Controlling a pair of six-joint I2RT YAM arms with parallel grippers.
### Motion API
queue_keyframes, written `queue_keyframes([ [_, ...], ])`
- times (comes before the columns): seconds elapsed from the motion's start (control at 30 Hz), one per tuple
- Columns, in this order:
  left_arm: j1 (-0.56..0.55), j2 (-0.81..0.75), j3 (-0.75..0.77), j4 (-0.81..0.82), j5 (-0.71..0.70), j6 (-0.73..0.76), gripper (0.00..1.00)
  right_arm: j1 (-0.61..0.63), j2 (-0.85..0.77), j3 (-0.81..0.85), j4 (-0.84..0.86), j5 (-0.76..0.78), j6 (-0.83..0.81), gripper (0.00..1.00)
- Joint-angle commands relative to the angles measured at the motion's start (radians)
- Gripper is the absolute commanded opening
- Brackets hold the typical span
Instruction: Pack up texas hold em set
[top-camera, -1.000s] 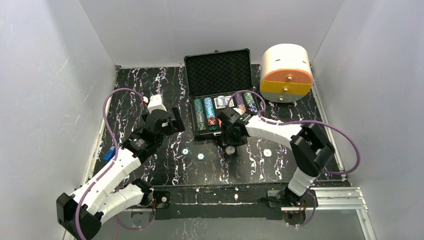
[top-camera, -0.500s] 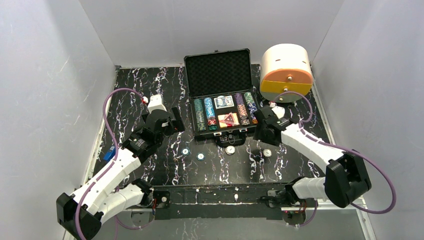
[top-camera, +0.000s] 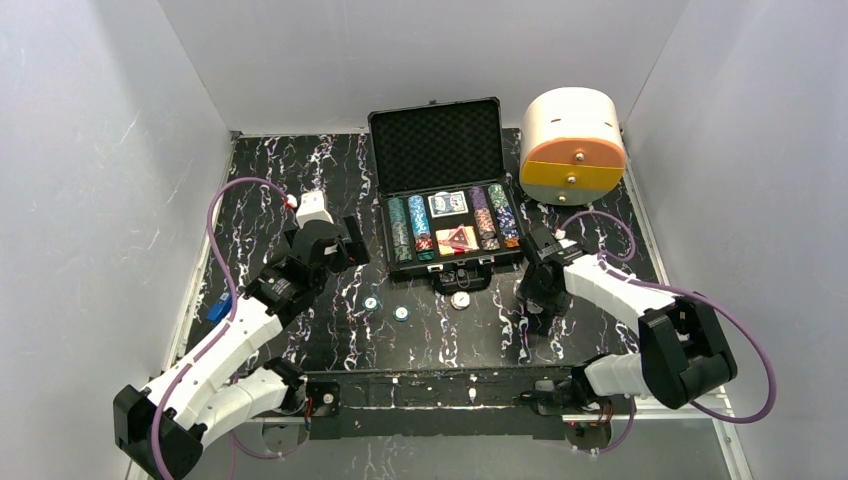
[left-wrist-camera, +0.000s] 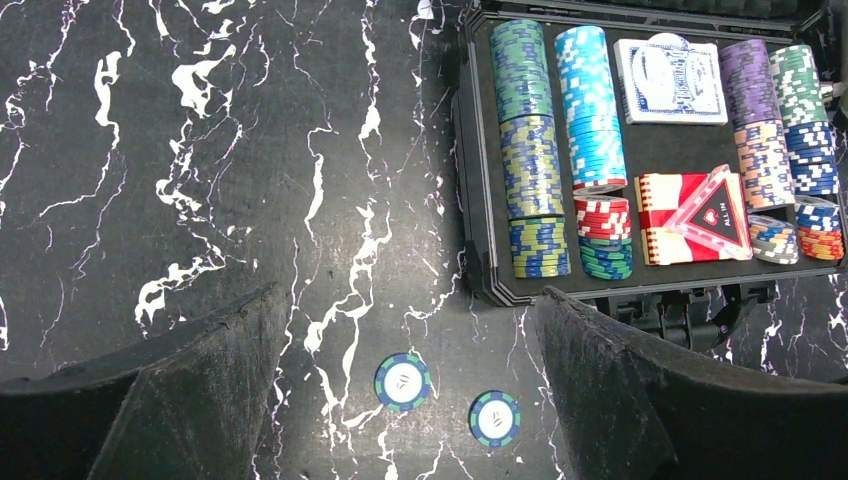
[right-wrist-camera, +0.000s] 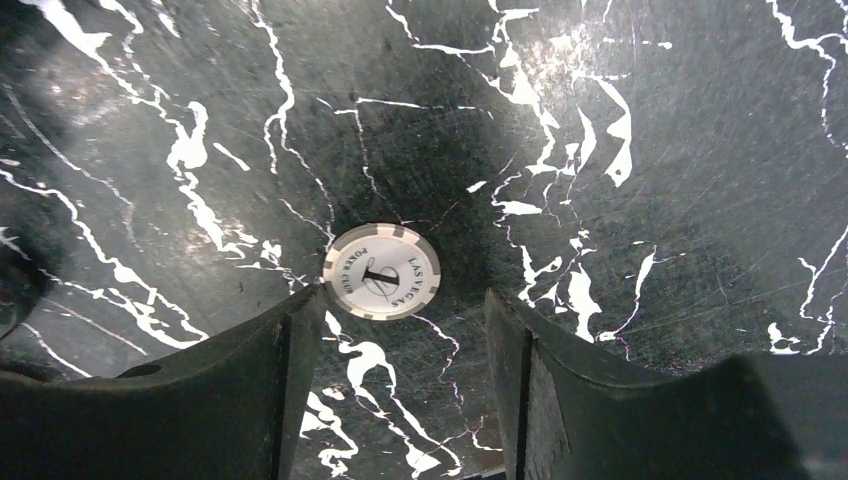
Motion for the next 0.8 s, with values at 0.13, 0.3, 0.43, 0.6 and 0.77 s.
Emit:
queue_keyframes([
  [0.13, 0.004, -0.008, -0.012, 0.001, -0.028, 0.001, 0.92, -0.040, 0.045, -0.023, 0.075, -0.080, -0.029, 0.67],
  [0.3, 0.004, -0.011, -0.012, 0.000, -0.031, 0.001, 0.92, -0.058, 0.072, -0.023, 0.105, -0.079, -0.063, 0.66],
  [0.43, 0.004, -0.013, -0.012, -0.003, -0.032, 0.004, 0.92, -0.070, 0.088, -0.017, 0.132, -0.090, -0.093, 0.65],
  [0.6, 0.004, -0.015, -0.010, -0.006, -0.036, 0.005, 0.92, -0.072, 0.104, -0.005, 0.158, -0.112, -0.139, 0.57],
  [0.77, 0.004, -0.015, -0.012, -0.006, -0.035, 0.001, 0.92, -0.072, 0.152, 0.008, 0.138, -0.114, -0.152, 0.48],
])
